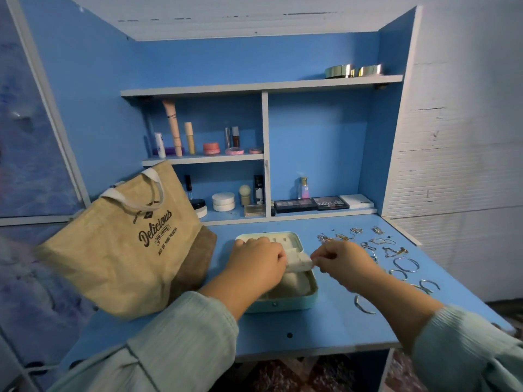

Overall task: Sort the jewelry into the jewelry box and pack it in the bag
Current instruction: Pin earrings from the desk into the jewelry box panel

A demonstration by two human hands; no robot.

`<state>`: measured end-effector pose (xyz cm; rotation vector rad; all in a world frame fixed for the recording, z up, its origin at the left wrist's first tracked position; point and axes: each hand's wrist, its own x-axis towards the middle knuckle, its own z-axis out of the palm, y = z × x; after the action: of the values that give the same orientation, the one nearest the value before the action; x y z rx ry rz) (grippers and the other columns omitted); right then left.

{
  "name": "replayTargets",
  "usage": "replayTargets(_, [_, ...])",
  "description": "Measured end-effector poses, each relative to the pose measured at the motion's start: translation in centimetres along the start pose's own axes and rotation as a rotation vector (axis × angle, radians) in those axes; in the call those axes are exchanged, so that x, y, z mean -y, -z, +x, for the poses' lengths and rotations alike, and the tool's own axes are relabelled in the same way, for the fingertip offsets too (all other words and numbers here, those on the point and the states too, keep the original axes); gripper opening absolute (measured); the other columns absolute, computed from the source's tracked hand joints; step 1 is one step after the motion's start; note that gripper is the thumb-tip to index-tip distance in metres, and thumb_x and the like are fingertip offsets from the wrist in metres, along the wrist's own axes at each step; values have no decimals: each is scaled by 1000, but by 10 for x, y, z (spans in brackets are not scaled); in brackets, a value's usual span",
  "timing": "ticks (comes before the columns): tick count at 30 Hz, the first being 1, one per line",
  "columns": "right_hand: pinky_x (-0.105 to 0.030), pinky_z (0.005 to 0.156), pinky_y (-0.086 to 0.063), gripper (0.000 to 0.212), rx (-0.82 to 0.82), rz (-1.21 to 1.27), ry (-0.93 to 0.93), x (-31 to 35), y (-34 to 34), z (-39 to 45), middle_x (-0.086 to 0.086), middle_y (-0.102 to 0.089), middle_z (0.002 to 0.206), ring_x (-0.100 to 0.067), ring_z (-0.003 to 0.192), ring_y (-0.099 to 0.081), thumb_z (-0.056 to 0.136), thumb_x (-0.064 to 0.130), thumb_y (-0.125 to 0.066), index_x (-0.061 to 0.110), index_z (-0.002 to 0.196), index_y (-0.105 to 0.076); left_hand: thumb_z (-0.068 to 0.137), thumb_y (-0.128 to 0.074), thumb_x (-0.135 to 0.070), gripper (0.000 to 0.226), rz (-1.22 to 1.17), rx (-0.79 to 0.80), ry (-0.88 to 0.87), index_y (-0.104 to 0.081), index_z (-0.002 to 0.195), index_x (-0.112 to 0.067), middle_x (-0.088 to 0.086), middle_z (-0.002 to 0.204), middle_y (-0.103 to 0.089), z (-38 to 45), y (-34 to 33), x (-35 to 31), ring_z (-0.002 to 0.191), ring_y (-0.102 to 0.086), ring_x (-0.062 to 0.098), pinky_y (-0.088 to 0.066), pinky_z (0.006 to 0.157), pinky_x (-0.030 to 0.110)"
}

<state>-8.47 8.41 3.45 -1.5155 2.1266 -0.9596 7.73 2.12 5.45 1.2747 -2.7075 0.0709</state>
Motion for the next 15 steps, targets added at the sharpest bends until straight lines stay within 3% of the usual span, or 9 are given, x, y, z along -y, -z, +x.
replayTargets(2, [-18, 56, -47, 12, 3, 36, -20, -7, 13, 5, 2, -64, 76, -8, 59, -53, 89, 16, -57, 18, 88, -69, 97, -35, -33, 29, 17, 117, -36, -61, 105, -26, -2, 110, -59, 13, 7, -12, 98, -52, 20, -36, 84, 35])
replayTargets(5, [-9, 42, -38, 13, -36, 39, -56, -23, 34, 15, 3, -63, 71, -5, 53, -50, 88, 17, -59, 11, 90, -70, 96, -38, -36, 25, -6, 271, -78, -59, 100, -24, 0, 104, -59, 38, 14, -30, 90, -51, 19, -39, 74, 31])
replayTargets(8, [-13, 44, -38, 19, -50, -24, -83, -45, 54, 29, 12, -61, 67, -10, 55, -50, 89, 17, -58, 2, 92, -69, 96, -40, -38, 28, -24, 348, -112, -61, 102, -20, 1, 106, -60, 72, 11, -49, 93, -54, 20, -43, 79, 32])
replayTargets(10, [-16, 47, -38, 22, -45, -100, -107, -61, 65, 40, -1, -68, 75, -11, 55, -49, 89, 21, -57, 2, 92, -69, 96, -41, -38, 30, -16, 373, -136, -62, 103, -18, 2, 109, -61, 97, 4, -60, 94, -54, 20, -44, 82, 33])
replayTargets(12, [-17, 53, -41, 22, -35, -192, -133, -75, 74, 52, -8, -71, 87, -12, 60, -52, 89, 24, -56, 7, 92, -70, 97, -38, -38, 34, 14, 396, -156, -61, 111, -16, 2, 118, -59, 123, -5, -69, 104, -55, 21, -45, 89, 35])
replayTargets(15, [-24, 67, -46, 17, -1, -270, -175, -98, 84, 73, -1, -70, 90, -15, 76, -61, 90, 27, -55, 18, 91, -69, 98, -36, -37, 38, 65, 405, -153, -57, 119, -14, 3, 125, -56, 161, -23, -76, 112, -53, 24, -45, 94, 37])
